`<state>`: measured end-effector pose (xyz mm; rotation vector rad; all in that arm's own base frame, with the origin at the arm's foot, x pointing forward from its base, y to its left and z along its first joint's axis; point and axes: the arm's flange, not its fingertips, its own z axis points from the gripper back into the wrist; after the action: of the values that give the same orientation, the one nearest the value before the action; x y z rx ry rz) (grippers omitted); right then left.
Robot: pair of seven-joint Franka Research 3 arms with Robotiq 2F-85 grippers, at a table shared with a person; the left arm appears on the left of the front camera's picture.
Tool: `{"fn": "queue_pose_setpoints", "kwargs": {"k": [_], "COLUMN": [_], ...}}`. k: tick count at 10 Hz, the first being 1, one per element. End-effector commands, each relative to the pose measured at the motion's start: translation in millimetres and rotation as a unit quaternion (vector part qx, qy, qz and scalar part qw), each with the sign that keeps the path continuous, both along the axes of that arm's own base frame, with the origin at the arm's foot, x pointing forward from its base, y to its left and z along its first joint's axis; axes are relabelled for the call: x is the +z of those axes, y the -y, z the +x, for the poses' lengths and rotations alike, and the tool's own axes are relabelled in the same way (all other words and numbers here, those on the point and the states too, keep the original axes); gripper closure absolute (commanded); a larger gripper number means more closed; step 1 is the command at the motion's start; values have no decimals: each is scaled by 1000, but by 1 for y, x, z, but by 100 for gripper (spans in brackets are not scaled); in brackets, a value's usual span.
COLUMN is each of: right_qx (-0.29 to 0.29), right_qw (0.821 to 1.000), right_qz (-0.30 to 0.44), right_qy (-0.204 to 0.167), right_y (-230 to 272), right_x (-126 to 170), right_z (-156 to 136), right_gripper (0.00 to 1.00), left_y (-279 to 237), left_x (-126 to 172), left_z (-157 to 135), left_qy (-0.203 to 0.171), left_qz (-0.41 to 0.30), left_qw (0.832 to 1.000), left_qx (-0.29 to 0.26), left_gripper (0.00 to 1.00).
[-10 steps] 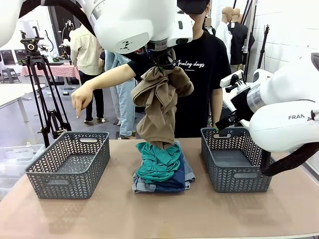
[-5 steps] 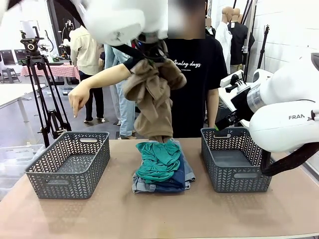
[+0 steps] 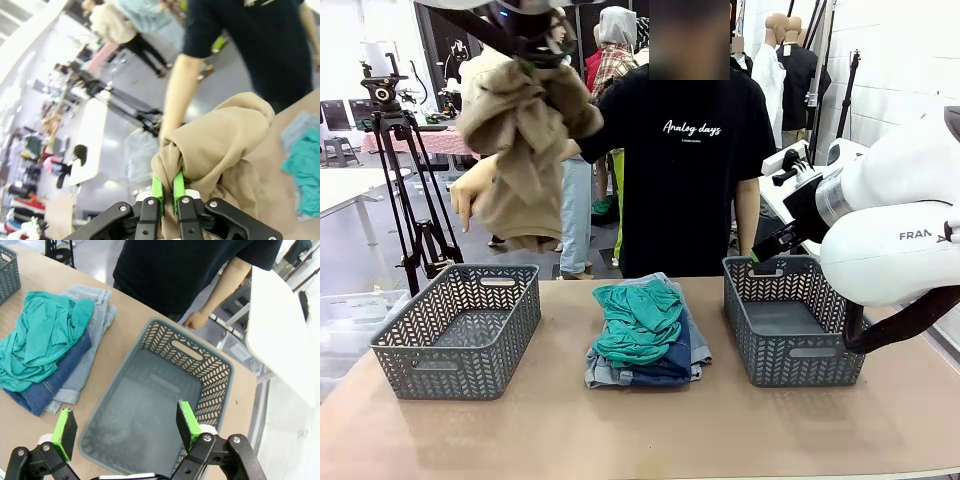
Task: Sort the tops and bottoms.
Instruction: Sort the clothes according to human instructions.
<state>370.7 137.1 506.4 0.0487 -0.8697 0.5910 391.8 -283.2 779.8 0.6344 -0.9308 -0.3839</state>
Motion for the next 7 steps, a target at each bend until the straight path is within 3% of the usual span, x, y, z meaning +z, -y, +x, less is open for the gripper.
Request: {"fn": "queue_pose_setpoints", "kwargs": {"k": [1,4,7], "right_qx": [-1,-1,-1], "right_qw": [1000,1000,1000], "right_qz": [-1,-1,-1], "right_qy": [2,2,2], "right_y": [-1,-1,-1], "right_x": [0,0,0], "right_z": [0,0,0], "right_gripper": [0,0,0], "left_y": [-45,-114,-158], "left_x": [-10,-50,-106], "left_z": [-9,-2,-4], "left_qy": [52,90,44], "left_qz": [42,29,-30], "left_qw": [995,988,986], "left_qx": [76,126,157], "left_gripper": [100,100,100]}}
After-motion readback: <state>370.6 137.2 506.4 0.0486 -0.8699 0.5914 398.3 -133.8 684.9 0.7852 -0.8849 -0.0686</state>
